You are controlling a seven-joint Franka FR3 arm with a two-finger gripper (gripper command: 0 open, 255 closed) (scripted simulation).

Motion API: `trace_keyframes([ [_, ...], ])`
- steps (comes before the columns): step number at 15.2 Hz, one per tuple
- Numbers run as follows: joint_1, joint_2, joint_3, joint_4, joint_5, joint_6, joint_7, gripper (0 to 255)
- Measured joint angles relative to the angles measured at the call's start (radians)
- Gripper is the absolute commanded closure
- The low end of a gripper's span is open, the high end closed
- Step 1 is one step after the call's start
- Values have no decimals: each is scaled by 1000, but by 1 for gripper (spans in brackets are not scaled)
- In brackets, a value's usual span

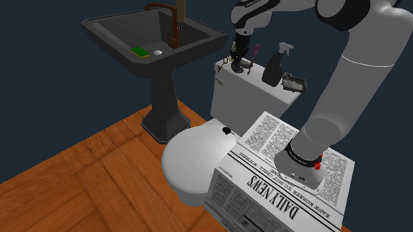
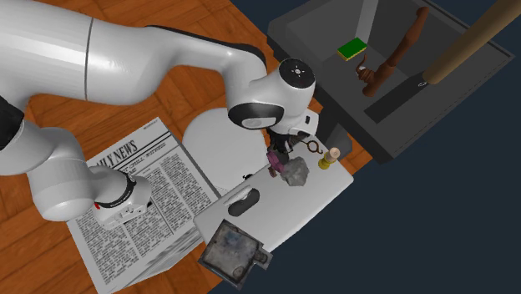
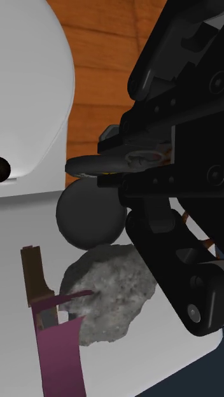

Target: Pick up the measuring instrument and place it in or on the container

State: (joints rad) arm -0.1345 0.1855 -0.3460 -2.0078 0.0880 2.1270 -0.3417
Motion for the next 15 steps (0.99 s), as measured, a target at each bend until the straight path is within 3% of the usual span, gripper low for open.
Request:
trace_keyframes([
  [15, 5, -77, -6, 112, -35, -184, 24, 255],
])
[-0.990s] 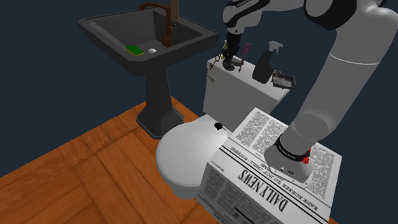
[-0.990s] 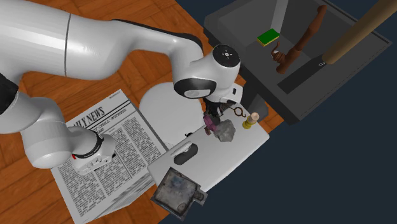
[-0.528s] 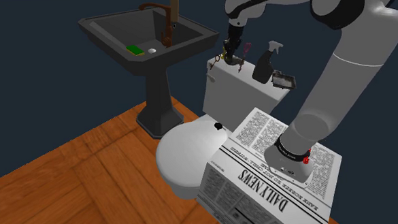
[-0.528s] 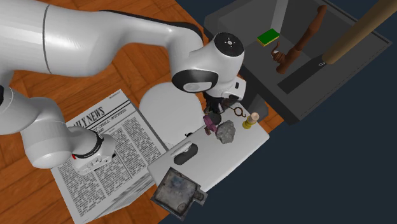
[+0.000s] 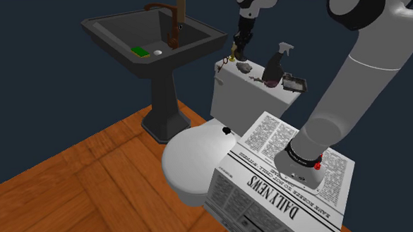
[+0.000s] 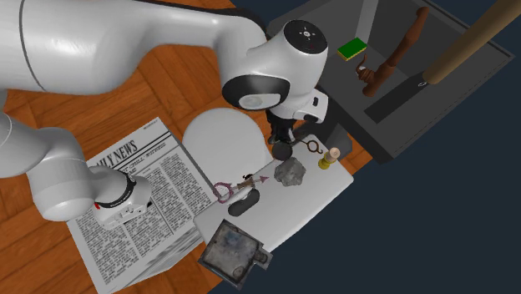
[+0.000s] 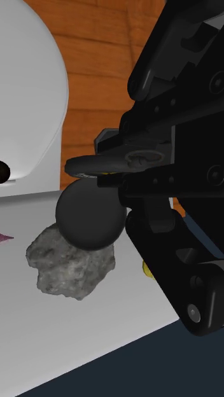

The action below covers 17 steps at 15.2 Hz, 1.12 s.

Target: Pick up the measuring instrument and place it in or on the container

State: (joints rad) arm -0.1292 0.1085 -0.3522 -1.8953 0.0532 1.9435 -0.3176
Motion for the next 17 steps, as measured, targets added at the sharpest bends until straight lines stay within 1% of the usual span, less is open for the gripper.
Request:
trace_keyframes([
  [5, 1, -19, -1, 40, -8, -57, 5, 255],
  [6, -1, -31, -4, 31, -12, -59, 1, 255],
  [9, -22, -86, -25, -24, -35, -57, -33, 255],
  [10, -29, -116, -32, -59, -47, -50, -42, 255],
  [14, -66, -203, -69, -142, -89, -46, -99, 255],
  [17, -96, -259, -97, -182, -120, -57, -143, 255],
])
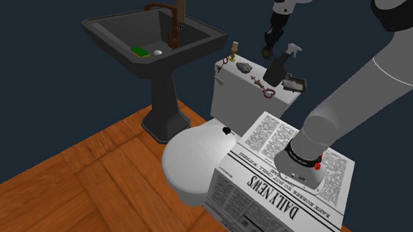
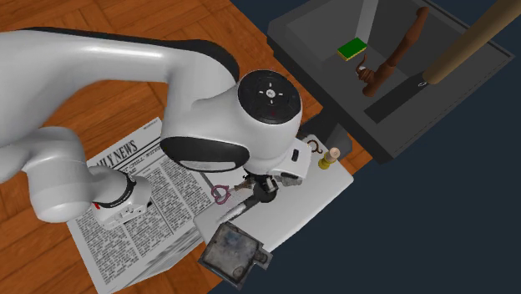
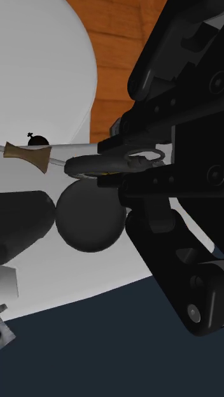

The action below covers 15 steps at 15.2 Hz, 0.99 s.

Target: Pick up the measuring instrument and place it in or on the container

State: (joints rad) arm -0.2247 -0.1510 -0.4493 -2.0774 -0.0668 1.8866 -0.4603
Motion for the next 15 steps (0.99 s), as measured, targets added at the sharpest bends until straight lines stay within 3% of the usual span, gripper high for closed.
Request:
trace_keyframes([
  [8, -86, -133, -82, -94, -89, -21, -125, 255],
  [15, -159, -191, -172, -113, -153, -38, -259, 255],
])
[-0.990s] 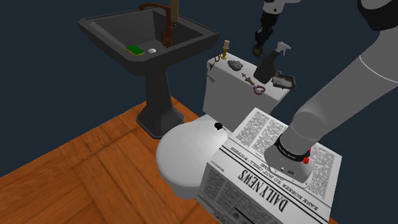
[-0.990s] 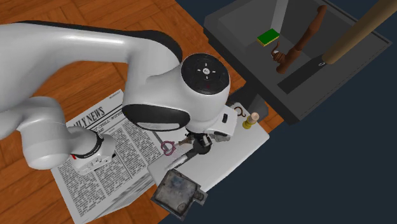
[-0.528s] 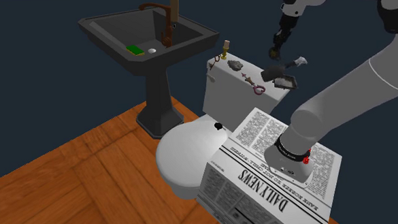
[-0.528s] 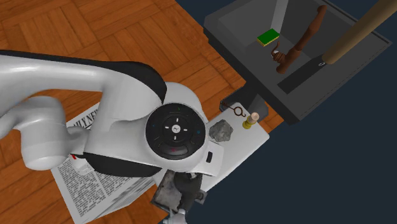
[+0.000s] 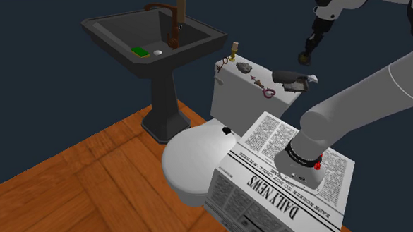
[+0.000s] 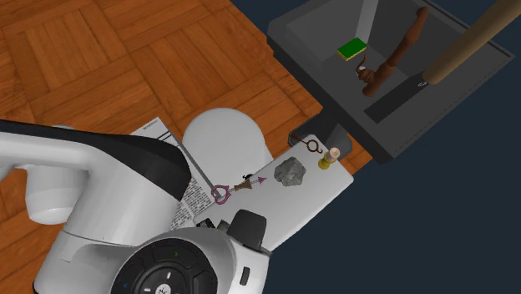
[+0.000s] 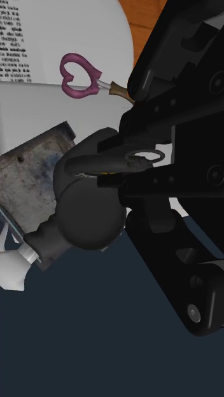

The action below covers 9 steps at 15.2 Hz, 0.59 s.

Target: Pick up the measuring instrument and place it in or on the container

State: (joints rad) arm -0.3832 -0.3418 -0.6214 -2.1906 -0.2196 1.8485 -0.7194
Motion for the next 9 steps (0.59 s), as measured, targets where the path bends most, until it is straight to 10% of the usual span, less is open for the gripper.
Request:
trace_keyframes([
  [9, -7, 25, -31, -93, -6, 117, -17, 255],
])
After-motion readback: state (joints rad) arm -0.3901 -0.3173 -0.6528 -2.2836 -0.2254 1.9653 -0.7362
